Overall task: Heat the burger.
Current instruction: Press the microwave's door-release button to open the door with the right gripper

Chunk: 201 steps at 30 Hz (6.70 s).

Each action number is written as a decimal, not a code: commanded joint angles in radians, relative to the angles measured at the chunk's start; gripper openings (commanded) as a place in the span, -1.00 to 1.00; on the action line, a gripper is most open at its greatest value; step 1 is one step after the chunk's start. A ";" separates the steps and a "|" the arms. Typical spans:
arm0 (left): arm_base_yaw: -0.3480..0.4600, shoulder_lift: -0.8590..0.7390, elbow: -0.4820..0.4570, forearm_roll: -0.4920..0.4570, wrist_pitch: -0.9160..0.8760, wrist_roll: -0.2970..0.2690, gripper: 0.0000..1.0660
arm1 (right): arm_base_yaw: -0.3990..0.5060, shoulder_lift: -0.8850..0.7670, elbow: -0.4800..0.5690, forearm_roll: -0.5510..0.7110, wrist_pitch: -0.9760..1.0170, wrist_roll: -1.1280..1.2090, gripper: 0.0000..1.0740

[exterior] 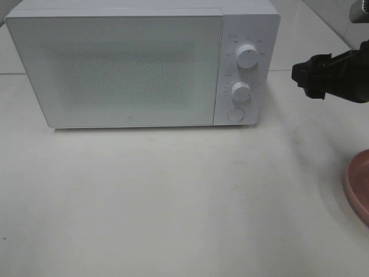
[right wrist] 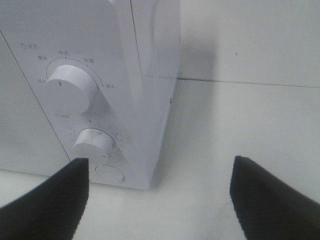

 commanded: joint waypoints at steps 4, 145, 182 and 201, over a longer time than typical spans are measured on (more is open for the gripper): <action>0.001 -0.020 0.003 0.002 -0.013 0.001 0.84 | -0.003 0.059 -0.003 0.042 -0.125 -0.025 0.39; 0.001 -0.020 0.003 0.002 -0.013 0.001 0.84 | 0.413 0.707 -0.145 0.733 -0.612 1.198 -1.00; 0.001 -0.020 0.003 0.002 -0.013 0.001 0.84 | 0.344 0.818 -0.278 0.655 -0.587 1.231 -1.00; 0.001 -0.020 0.003 0.002 -0.013 0.000 0.84 | 0.328 0.833 -0.409 0.690 -0.672 1.172 -1.00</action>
